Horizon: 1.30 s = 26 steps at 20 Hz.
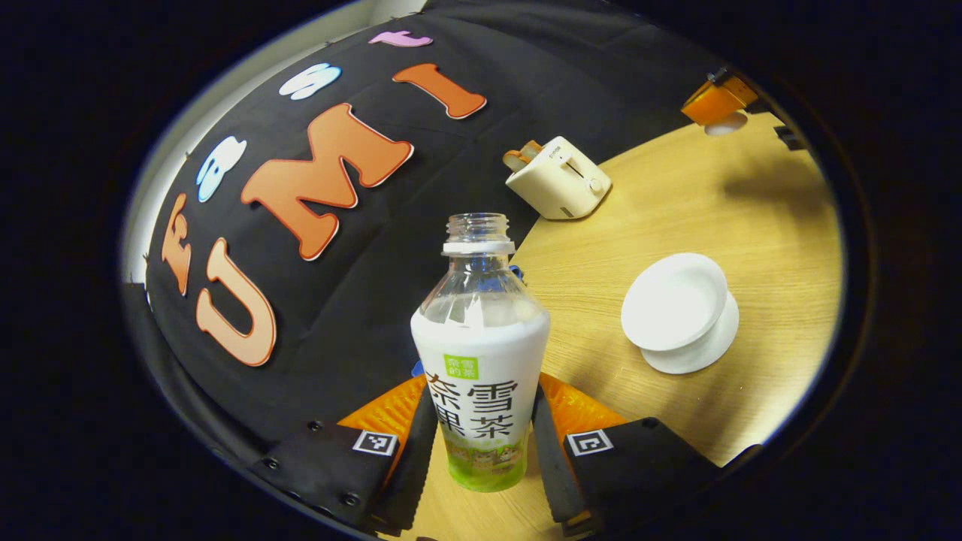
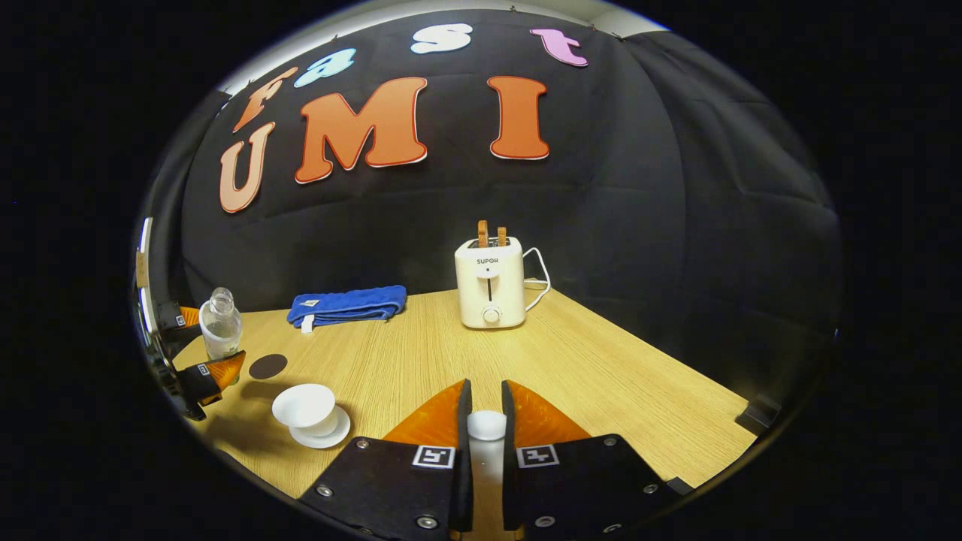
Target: Open the teacup lid with one hand, grasp the water bottle and pour water into the teacup with the other hand; after pouring, place the water bottle on the coaster and then close the teacup lid.
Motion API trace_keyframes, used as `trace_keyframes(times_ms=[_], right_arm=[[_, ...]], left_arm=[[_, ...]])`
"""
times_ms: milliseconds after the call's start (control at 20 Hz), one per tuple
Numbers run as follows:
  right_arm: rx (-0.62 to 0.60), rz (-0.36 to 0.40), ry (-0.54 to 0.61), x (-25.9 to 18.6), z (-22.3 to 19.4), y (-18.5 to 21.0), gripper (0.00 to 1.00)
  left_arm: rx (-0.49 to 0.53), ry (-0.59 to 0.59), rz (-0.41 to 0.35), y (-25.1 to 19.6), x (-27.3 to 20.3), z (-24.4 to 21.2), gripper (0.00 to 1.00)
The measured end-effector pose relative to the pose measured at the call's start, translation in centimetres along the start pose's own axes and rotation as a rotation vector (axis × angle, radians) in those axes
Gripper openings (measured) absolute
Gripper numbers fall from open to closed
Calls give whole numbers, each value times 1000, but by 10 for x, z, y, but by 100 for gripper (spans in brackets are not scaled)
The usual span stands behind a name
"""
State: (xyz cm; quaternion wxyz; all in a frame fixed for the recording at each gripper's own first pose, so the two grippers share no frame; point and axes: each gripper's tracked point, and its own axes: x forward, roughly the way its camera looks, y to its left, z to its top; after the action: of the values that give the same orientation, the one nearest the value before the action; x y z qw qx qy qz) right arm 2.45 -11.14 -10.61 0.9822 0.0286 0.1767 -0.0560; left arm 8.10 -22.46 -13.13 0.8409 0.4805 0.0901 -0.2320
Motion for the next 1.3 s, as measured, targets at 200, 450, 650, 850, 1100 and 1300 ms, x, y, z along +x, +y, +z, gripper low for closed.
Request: trace_keyframes(times_ms=[200, 450, 650, 850, 1100, 1300], right_arm=[[-3, 4, 2, -1, 0, 1, 15], [3, 0, 7, -1, -3, 0, 15], [6, -1, 10, -1, -4, -1, 15], [9, -1, 12, -2, -4, -3, 15], [15, -4, 14, -3, -5, -7, 16], [21, -5, 17, -2, -7, -8, 15]], left_arm=[[146, 17, 1, -4, 3, -5, 67], [320, -10, -17, -7, 4, 4, 66], [414, -24, -25, -8, 7, 9, 67], [512, -46, -41, -9, 10, 18, 67], [602, -35, -64, -7, 13, 16, 67], [694, -22, -64, -3, 14, 13, 67]])
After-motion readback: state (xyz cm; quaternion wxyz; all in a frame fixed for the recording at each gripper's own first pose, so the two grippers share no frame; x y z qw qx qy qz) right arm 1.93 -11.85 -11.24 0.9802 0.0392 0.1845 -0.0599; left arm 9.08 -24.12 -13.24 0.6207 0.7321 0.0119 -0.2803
